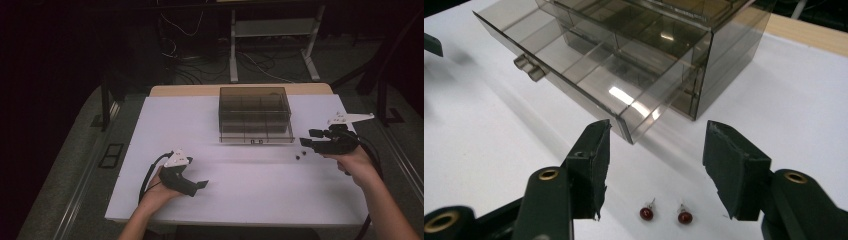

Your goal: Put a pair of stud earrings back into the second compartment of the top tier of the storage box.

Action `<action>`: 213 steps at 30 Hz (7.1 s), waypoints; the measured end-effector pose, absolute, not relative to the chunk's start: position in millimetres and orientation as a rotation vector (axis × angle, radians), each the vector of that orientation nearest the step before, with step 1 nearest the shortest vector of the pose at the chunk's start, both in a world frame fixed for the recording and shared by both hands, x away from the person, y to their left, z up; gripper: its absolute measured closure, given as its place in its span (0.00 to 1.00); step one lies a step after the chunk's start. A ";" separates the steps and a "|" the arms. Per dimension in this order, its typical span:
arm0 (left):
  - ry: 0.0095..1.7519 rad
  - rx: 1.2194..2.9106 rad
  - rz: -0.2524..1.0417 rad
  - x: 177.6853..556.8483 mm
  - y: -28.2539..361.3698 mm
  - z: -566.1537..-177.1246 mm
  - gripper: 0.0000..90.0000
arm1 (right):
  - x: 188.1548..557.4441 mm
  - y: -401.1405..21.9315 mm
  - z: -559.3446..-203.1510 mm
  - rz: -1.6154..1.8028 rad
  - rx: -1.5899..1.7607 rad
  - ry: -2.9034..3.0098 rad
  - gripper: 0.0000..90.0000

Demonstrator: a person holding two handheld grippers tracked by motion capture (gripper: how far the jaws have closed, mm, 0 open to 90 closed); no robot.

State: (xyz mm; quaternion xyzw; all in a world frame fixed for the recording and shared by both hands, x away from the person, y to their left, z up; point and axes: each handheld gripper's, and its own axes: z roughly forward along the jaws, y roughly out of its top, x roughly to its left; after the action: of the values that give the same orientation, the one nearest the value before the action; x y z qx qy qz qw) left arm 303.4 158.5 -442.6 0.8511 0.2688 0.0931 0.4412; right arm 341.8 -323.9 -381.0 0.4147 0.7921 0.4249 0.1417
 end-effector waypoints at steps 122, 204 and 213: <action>0.660 2.119 0.227 305.4 156.8 -443.8 0.00 | 339.1 -310.9 -439.9 1.076 1.233 2.379 0.88; 0.648 2.109 0.220 304.5 156.2 -442.7 0.00 | 376.0 -254.4 -356.5 1.338 1.013 2.385 0.88; 0.652 2.107 0.219 304.5 156.8 -442.6 0.00 | 381.6 -236.8 -356.5 1.351 0.984 2.406 0.88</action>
State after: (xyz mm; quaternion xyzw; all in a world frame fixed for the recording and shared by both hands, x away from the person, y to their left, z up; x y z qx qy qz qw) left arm 304.5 156.8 -442.6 0.8507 0.2632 0.0883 0.4463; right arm 381.6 -236.8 -356.5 0.3341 0.8167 0.4586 0.1055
